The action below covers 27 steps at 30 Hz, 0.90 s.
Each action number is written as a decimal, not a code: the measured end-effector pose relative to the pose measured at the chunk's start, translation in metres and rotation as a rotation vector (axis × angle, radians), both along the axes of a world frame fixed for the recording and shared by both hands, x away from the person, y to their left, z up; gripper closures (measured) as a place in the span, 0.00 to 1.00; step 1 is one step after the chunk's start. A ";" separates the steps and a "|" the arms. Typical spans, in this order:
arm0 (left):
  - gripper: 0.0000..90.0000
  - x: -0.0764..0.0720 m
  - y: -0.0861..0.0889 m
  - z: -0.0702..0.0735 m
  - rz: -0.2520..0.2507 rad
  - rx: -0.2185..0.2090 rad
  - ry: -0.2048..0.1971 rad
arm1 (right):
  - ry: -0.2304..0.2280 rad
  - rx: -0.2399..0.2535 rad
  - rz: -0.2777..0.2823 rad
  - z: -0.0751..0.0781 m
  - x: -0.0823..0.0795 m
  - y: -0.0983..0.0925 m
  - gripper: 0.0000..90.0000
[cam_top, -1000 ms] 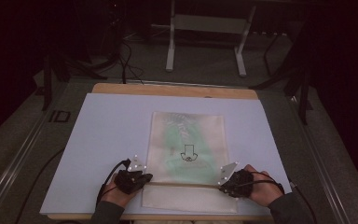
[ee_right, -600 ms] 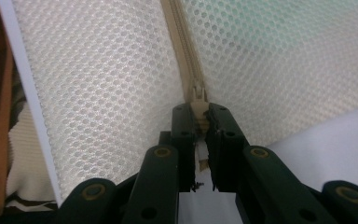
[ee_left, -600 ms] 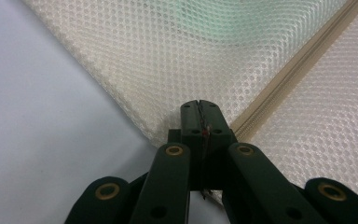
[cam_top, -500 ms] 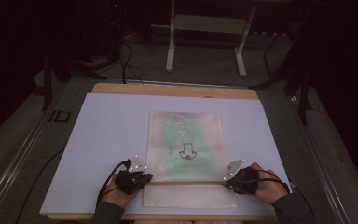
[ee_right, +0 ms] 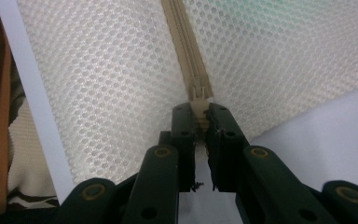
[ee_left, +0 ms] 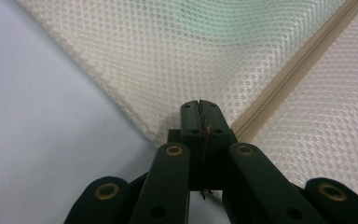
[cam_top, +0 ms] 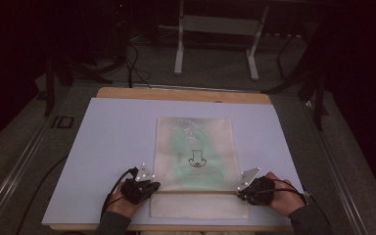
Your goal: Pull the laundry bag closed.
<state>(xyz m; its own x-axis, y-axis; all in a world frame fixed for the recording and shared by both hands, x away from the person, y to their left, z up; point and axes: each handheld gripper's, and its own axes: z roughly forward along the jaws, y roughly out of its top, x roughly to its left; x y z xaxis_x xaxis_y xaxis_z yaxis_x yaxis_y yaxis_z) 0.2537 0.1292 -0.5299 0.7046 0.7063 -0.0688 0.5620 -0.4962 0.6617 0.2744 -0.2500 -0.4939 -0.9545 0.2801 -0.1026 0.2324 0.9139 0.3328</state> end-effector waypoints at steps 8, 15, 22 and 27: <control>0.99 0.000 0.001 0.000 0.005 0.001 -0.004 | 0.001 0.010 -0.014 -0.001 -0.002 -0.006 0.91; 0.99 0.001 0.002 -0.001 0.011 -0.012 0.004 | 0.003 0.019 -0.020 -0.001 -0.002 -0.007 0.91; 0.94 0.001 0.006 -0.002 0.018 -0.063 0.021 | 0.008 0.054 -0.052 -0.001 -0.004 -0.014 0.82; 0.90 0.000 0.006 -0.002 0.017 -0.063 0.009 | -0.002 0.151 -0.106 -0.001 -0.003 -0.025 0.65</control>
